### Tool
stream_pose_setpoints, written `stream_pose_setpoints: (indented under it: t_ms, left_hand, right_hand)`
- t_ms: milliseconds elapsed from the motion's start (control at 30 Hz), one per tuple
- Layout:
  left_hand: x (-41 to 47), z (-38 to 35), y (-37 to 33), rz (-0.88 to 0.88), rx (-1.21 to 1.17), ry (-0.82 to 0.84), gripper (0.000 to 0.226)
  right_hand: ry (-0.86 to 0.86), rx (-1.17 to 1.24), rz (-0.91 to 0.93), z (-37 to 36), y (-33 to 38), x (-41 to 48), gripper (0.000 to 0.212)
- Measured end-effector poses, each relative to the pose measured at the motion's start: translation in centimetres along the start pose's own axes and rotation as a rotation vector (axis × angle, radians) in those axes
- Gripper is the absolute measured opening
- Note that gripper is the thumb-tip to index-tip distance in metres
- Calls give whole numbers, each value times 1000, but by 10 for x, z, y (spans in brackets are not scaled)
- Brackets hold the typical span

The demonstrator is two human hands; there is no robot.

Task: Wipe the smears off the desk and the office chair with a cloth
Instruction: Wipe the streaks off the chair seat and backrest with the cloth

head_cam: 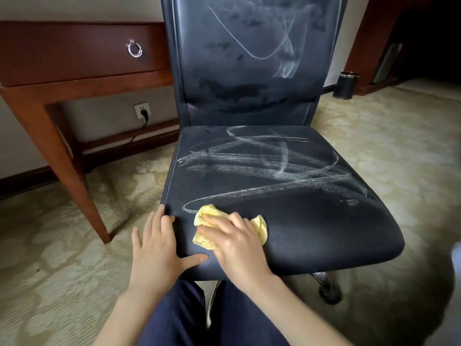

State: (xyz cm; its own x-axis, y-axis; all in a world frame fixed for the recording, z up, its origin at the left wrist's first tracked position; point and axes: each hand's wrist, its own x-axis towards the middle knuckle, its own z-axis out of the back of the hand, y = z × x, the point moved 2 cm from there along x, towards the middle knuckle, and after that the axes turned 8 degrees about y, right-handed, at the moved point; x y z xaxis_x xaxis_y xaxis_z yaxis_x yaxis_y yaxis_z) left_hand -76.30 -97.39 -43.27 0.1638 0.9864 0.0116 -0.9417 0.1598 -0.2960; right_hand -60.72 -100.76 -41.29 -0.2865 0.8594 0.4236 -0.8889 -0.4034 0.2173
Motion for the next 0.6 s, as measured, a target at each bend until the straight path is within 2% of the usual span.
stream_pose_setpoints:
  t_ms: [133,233,433,500,600]
  left_hand:
    - [1,1,3,-13,-36,18,130]
    - [1,5,2,-38,58,20,146]
    - [4,5,-2,-36,93,57,140]
    - [5,5,-3,-31,93,53,135]
    - [4,4,-2,-20,129,61,136]
  right_hand:
    - [-39,-143,-86,15,-41,-12,54]
    - [-33,-214,-220,35,-85,-23,57]
    - [-13,-264,-664,68,-168,-37,43]
    - [29,-288,-680,62,-169,-29,39]
    - [59,-280,-610,44,-146,-15,34]
